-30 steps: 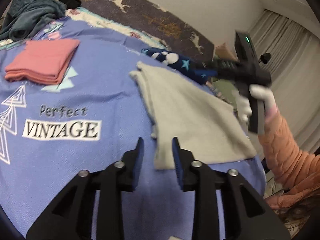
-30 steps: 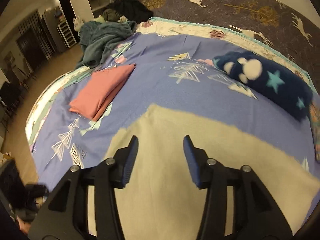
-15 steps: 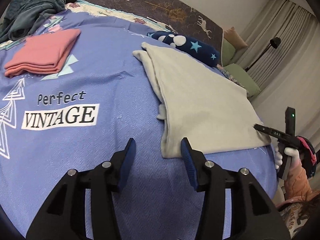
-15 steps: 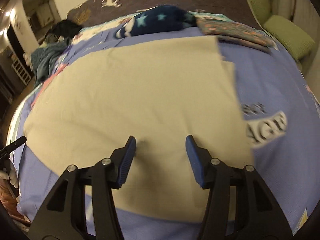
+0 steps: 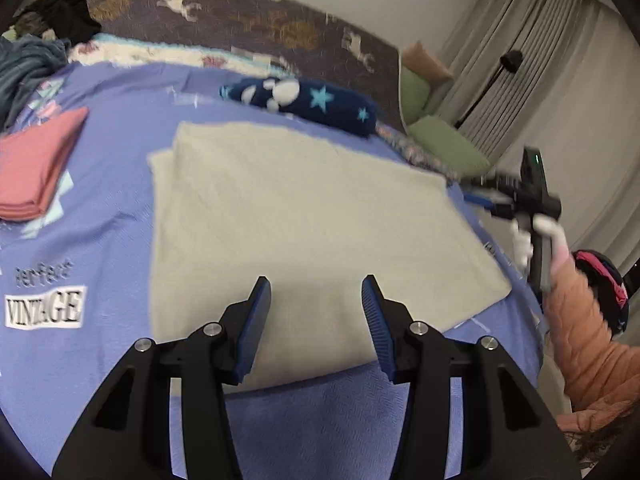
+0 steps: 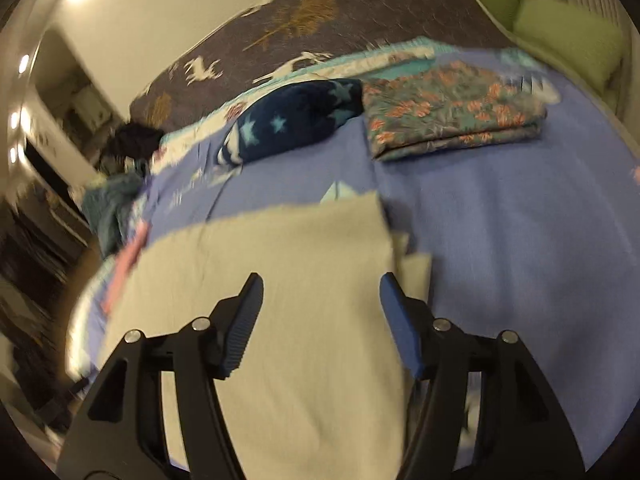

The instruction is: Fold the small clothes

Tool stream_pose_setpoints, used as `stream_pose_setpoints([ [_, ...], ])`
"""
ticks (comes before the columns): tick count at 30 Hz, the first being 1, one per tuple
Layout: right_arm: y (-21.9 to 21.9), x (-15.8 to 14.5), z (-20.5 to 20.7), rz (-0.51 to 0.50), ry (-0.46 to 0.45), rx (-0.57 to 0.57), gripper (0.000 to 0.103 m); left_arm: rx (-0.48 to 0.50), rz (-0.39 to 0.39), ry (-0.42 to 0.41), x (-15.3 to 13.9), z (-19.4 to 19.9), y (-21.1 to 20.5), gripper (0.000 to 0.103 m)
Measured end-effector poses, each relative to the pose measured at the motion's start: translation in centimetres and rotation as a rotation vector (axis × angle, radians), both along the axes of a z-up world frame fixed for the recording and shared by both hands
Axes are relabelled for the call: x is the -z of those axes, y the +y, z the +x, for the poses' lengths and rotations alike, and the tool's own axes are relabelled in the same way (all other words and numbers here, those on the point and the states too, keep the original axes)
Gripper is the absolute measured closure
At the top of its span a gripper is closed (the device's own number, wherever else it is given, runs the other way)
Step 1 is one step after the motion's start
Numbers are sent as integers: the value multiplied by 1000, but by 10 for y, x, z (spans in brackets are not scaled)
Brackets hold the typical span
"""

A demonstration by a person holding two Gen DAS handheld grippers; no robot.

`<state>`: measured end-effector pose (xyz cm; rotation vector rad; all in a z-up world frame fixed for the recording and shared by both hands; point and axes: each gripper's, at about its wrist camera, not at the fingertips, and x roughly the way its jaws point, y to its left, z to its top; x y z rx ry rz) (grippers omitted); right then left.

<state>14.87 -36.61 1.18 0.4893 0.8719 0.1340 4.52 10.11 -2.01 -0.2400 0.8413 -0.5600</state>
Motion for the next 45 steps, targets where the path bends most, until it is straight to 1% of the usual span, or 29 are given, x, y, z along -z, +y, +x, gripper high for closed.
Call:
stream_pose_setpoints([
  [2,-24,13,28,74,49,25,40,-5,36,52,17,5,-10,55],
  [3,-31,21,45,111,73,8,39,-9,43,56,21,6,-12,55],
  [5,-33,34,67,201,119,-76,39,-11,36,45,21,3,-11,53],
  [7,-27,47,85,311,163,-172,39,-14,9,63,22,5,-7,53],
  [9,-21,50,98,325,161,-213,39,-18,-3,79,23,8,-5,53],
  [10,-20,50,104,329,146,-221,44,-18,5,83,23,9,-6,53],
  [11,-20,49,108,334,123,-218,60,-17,13,85,22,9,-8,52],
  [12,-22,45,111,348,88,-213,70,-15,20,86,21,9,-9,48],
  [13,-26,40,111,376,28,-205,87,-15,26,86,21,9,-11,46],
  [14,-29,35,108,397,-32,-191,90,-18,39,83,20,9,-14,45],
  [16,-34,27,99,379,-111,-162,90,-24,64,73,19,7,-18,44],
  [17,-36,25,98,317,-114,-137,90,-28,72,70,19,7,-19,44],
  [18,-39,23,99,219,-104,-99,90,-31,75,69,19,6,-19,44],
  [19,-39,20,96,84,-89,-47,90,-34,76,69,19,6,-19,44],
  [20,-37,18,93,-4,-81,-16,90,-35,77,69,18,7,-19,44],
  [22,-28,10,78,-106,-81,-1,90,-40,82,68,17,6,-20,44],
  [23,-20,2,65,-121,-103,-22,90,-42,87,65,16,6,-20,44],
  [24,-14,-3,53,-120,-122,-49,89,-46,93,61,15,6,-21,44],
  [26,9,-15,16,-85,-165,-138,78,-57,104,48,12,4,-22,44],
  [27,20,-17,-1,-67,-178,-182,76,-65,106,41,10,2,-21,44],
  [28,33,-16,-20,-57,-182,-235,74,-74,107,32,8,0,-20,44],
  [30,52,-9,-51,-78,-170,-283,74,-98,117,8,3,-3,-14,44],
  [32,58,4,-86,-159,-141,-236,74,-128,125,-10,-2,-6,-4,44],
  [34,45,10,-112,-183,-121,-146,74,-154,121,-21,-6,-9,8,43],
  [37,9,18,-139,-132,-71,-22,74,-193,122,-32,-7,-13,24,43],
  [39,-8,23,-151,-118,-43,23,73,-217,122,-36,-7,-16,32,43],
  [40,-15,26,-157,-98,-35,33,72,-227,116,-38,-6,-18,36,43],
  [43,-23,31,-166,-12,-28,16,57,-243,100,-31,-2,-22,43,43],
  [45,-24,33,-168,5,-29,12,55,-253,104,-19,1,-24,46,43],
])
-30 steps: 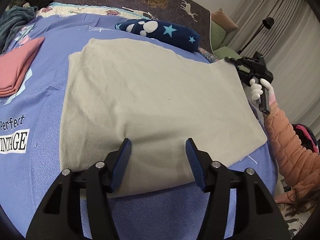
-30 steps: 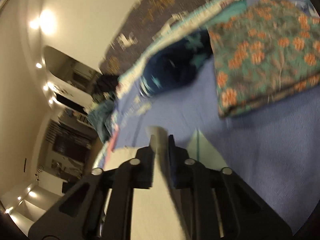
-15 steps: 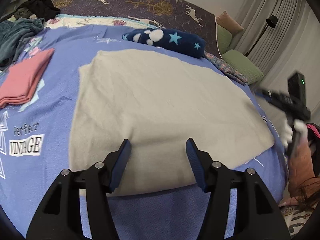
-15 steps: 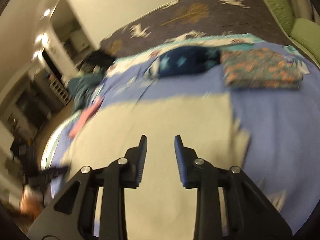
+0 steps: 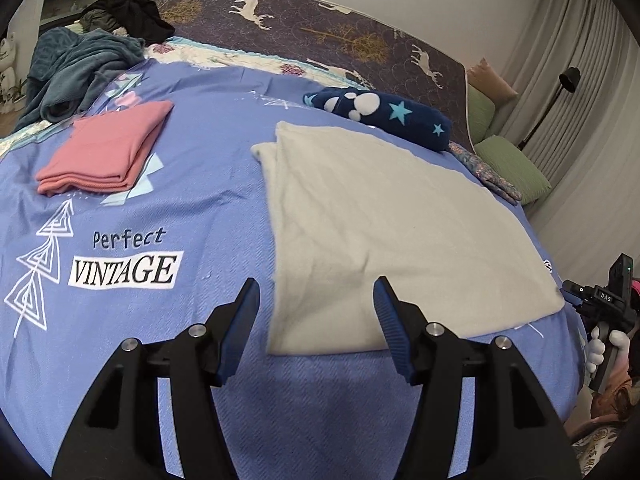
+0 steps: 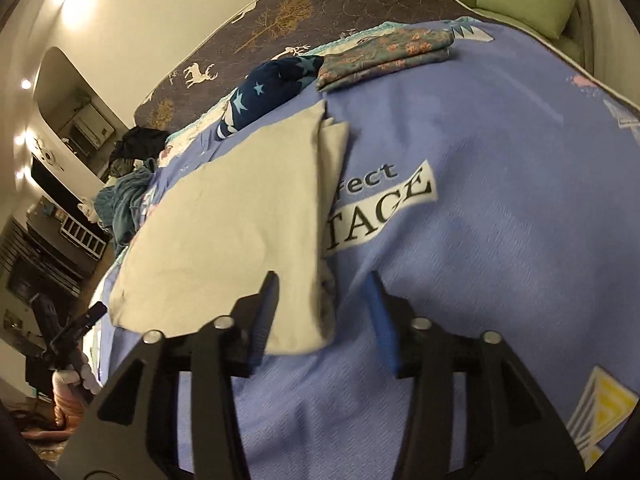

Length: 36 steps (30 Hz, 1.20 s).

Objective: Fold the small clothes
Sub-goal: 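Grasp the shirt edge with the right gripper and fold it in half, then move the open right gripper over the folded beige shirt's end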

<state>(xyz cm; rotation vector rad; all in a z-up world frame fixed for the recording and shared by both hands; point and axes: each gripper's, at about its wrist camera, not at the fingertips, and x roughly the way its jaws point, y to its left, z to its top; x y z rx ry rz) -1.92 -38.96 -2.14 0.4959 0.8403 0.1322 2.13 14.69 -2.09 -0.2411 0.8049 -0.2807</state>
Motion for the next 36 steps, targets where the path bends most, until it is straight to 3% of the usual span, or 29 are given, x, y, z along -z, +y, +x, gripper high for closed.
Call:
stream_pose_setpoints([
  [2,5,4,3,9,-2,-17,56,-5,3,8,2,-1,2,42],
  [3,10,5,5,14,-2,-26,63,-5,3,8,2,-1,3,42],
  [4,15,6,8,14,-4,-43,98,-7,4,6,2,-2,3,42],
  [5,18,6,10,4,-3,-49,101,-10,6,4,2,-3,4,42],
  [8,12,-2,-7,-23,-23,0,101,-29,17,15,5,-4,9,42],
  [10,4,7,-12,15,16,6,102,-40,27,46,14,-4,12,42],
  [14,6,20,-11,-5,48,19,101,-78,28,100,30,-3,22,42],
  [17,7,11,-10,-41,36,26,100,-83,12,92,28,-8,26,43],
  [20,7,-3,-13,-184,25,103,97,-81,0,72,23,-10,28,42],
  [23,16,-23,-16,-177,-38,99,96,-84,-31,58,19,-9,31,42],
  [28,97,-39,-2,-268,-119,-149,79,-108,61,97,32,2,31,39],
  [33,179,-22,15,-272,-84,-394,79,-141,0,94,33,-4,45,36],
  [36,228,-24,20,-325,-127,-516,77,-134,-13,52,21,-6,48,36],
])
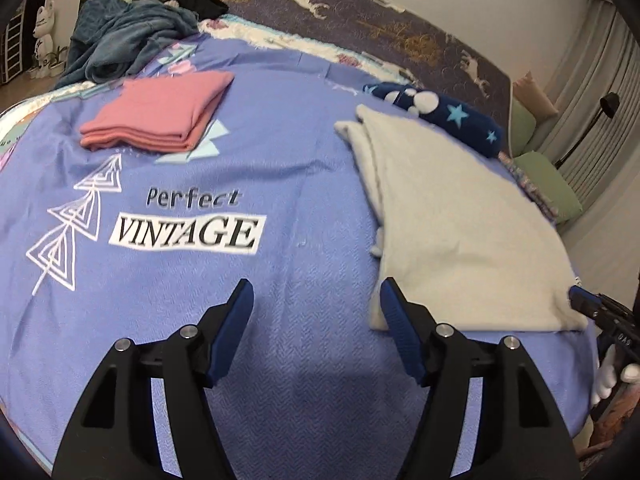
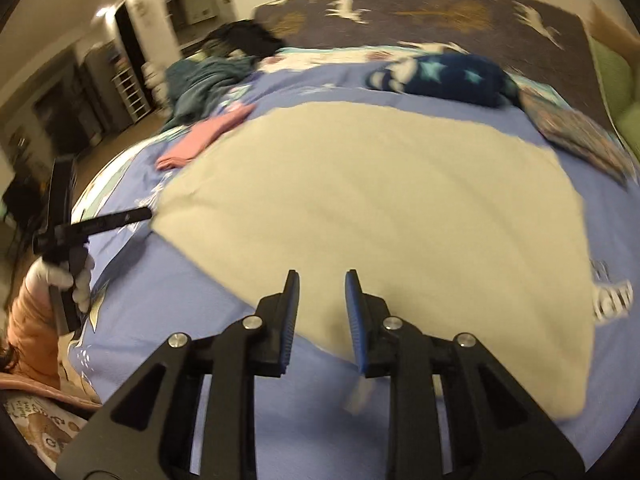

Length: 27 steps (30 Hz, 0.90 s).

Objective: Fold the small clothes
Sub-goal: 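Move the open right gripper over the folded beige shirt's end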

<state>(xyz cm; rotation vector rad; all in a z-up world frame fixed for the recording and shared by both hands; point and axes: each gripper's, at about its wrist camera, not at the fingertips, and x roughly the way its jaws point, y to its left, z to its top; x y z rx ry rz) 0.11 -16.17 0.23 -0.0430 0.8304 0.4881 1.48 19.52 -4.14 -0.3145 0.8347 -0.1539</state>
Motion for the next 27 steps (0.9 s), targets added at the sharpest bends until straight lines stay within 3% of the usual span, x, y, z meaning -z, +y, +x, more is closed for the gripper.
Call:
stream_pose_setpoints([
  [4,30,-5,17,16,-73,-23,68,42,-54,-62,-16,4,-6,36],
  [7,32,16,43,52,36,40,68,86,2,-23,-3,15,-21,36],
  [8,32,36,53,30,118,65,69,86,22,29,11,21,-24,36],
  [9,31,40,51,54,98,67,69,84,8,54,21,24,-24,35],
  [13,36,32,42,-4,95,34,64,85,-79,46,22,24,-11,35],
  [16,57,21,27,-85,38,-6,61,89,-108,37,20,23,-8,35],
  [20,116,4,-12,-192,-118,-208,38,80,-206,9,14,27,4,35],
  [23,151,14,-27,-259,-146,-302,38,55,-218,-10,6,28,12,35],
  [27,177,28,-28,-377,-161,-303,38,45,-230,-27,2,20,22,35],
])
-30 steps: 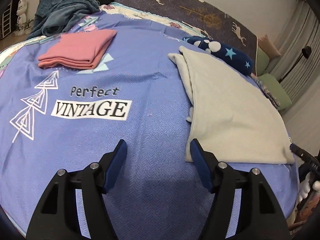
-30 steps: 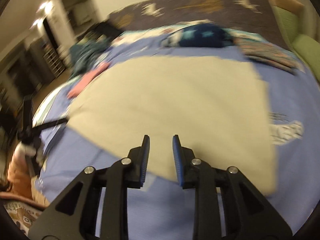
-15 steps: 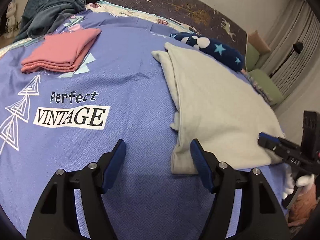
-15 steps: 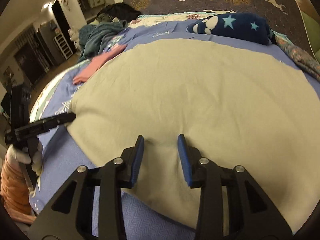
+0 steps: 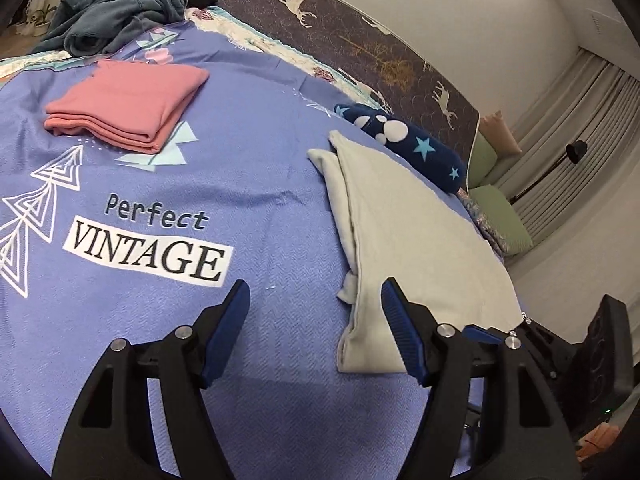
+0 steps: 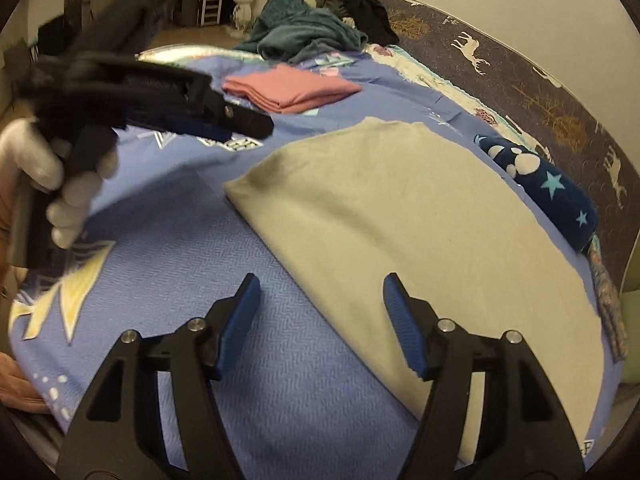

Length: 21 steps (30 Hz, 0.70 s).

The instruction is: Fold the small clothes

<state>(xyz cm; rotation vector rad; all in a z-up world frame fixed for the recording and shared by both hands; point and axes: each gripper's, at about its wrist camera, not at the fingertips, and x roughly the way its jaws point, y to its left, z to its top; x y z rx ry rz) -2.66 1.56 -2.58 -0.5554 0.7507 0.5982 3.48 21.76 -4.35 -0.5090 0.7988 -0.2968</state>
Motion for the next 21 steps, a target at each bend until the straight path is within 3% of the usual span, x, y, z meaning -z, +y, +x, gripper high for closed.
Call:
stream_pose_setpoints([
  [12,63,19,27,-217,-206,22,37,-27,-83,-10,3,6,28,35],
  [16,72,21,33,-240,-265,31,39,91,-201,-27,3,33,24,34],
  [21,62,18,39,-198,-237,49,45,256,-317,50,20,96,-2,34],
])
